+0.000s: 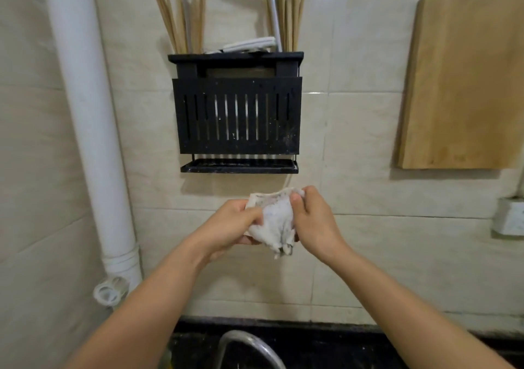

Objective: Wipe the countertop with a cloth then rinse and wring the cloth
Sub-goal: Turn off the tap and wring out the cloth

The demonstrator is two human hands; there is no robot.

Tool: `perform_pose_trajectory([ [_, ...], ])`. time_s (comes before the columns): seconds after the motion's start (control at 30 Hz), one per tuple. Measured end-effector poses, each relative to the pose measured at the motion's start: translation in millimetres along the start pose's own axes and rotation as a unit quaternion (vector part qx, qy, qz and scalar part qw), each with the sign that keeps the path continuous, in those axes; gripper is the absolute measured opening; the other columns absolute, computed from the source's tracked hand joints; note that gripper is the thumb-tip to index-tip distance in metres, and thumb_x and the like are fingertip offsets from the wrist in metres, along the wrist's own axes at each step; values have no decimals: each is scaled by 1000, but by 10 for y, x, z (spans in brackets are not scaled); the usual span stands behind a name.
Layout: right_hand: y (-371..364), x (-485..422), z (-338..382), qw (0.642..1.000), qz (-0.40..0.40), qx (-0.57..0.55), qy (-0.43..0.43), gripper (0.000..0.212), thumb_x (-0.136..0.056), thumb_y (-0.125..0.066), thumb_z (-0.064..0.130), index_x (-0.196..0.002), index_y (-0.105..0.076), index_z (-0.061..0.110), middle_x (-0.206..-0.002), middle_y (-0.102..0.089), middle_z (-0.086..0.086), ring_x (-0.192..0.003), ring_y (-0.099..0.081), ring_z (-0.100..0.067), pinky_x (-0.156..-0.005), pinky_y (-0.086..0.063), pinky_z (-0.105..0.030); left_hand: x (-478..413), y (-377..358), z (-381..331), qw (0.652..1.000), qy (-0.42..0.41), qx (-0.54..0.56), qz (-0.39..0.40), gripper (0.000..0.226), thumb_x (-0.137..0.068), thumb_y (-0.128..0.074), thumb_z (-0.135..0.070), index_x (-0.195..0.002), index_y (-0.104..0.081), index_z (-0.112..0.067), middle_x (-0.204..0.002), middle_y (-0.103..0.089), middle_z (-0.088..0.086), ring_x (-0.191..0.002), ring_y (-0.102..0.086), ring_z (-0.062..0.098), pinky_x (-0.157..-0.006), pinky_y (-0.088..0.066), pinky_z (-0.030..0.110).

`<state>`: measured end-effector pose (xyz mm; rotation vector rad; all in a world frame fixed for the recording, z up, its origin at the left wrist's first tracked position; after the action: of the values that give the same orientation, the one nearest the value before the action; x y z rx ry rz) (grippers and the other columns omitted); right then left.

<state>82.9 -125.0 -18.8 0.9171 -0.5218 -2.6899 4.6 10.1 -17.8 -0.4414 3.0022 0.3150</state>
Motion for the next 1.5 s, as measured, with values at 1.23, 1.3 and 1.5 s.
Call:
perform_pose_trajectory([
  [1.23,240,-748,24,971,18,-210,-115,12,-82,-75,17,-71,-69,14,-71,-66,9,-64,-54,-3,-56,-38,-14,-432,363,-317,952,-180,-106,-222,12,-89,-61,-12,-93,-70,-19,-78,-66,0,-68,-56,15,-67,-51,23],
  [1.3,209,-823,-5,968,0,-221,-118,10,-81,-75,15,-73,-71,11,-73,-66,13,-67,-55,4,-60,-37,-12,-507,374,-345,932,-203,-164,-251,17,-90,-60,-16,-101,-72,-21,-83,-68,-9,-68,-56,12,-60,-44,12],
  [1.5,69,-978,-171,961,-15,-227,-159,9,-77,-78,14,-83,-76,7,-85,-72,2,-82,-61,-4,-63,-39,-11,-692,310,-163,895,-177,-352,-208,37,-98,-39,-39,-133,-51,-33,-104,-53,-18,-115,-27,5,-102,-13,32],
])
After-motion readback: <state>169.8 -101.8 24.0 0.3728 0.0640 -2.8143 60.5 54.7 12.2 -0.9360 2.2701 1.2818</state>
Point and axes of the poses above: each hand's wrist, its own x-axis away from the middle knuckle, its own y-axis out of the back of the hand, z = x × y, the point moved 3 cm from there along -x, towards the middle knuckle
